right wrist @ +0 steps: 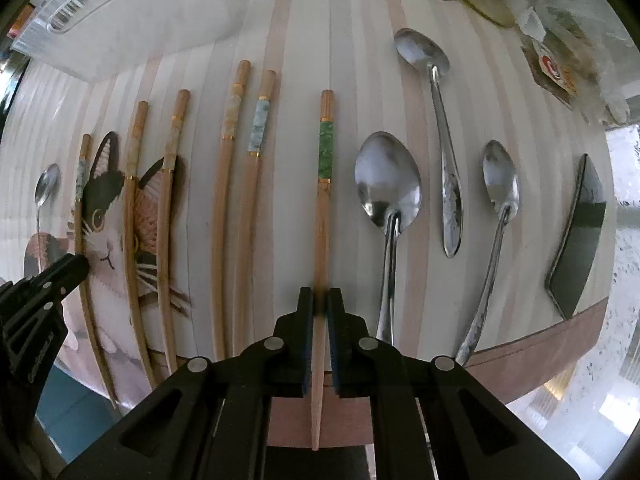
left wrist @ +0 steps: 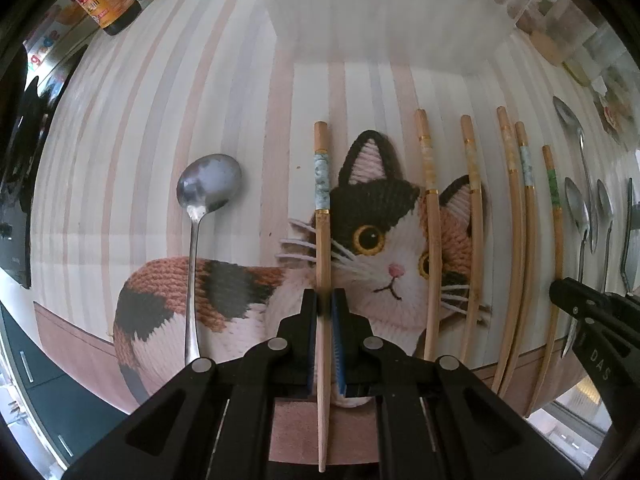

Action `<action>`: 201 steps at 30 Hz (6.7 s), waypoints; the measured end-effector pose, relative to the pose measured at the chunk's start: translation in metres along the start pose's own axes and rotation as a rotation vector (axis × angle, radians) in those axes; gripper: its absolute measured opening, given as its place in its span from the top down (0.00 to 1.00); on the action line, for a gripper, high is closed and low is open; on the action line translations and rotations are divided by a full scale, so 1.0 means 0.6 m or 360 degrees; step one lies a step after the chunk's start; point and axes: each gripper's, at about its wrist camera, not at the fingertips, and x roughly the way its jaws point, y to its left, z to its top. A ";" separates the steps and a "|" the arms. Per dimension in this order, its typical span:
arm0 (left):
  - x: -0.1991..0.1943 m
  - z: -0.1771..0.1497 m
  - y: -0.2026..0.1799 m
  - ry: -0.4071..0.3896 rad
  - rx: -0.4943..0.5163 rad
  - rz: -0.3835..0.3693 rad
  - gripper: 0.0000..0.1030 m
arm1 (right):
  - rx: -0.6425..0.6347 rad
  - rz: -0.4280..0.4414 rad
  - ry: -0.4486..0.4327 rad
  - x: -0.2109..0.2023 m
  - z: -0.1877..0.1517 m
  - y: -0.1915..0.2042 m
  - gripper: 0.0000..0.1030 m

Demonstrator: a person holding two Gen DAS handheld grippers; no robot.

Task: Organize utensils
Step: 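Carry the left tool's chopstick to the clear tray while the right tool carries its chopstick, then open the left tool over the tray while the right tool releases its chopstick, then grasp another chopstick with the left tool while the right tool grasps one too, then carry chopsticks into the clear tray and open the left tool while the right tool opens, then grasp a chopstick with the left tool while the right tool grasps another chopstick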

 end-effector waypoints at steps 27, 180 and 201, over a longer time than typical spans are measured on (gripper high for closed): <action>-0.397 0.280 0.160 -0.0478 -0.0090 -0.0391 0.96 | 0.0109 0.0612 -0.0548 -0.339 0.345 0.081 0.94; -0.303 0.331 0.179 -0.0457 -0.0136 0.0003 0.05 | 0.0143 0.0426 -0.0460 -0.273 0.417 0.049 0.45; -0.104 0.030 0.159 -0.0191 -0.0179 0.0390 0.00 | 0.0144 0.0405 -0.0097 -0.031 0.098 0.039 0.62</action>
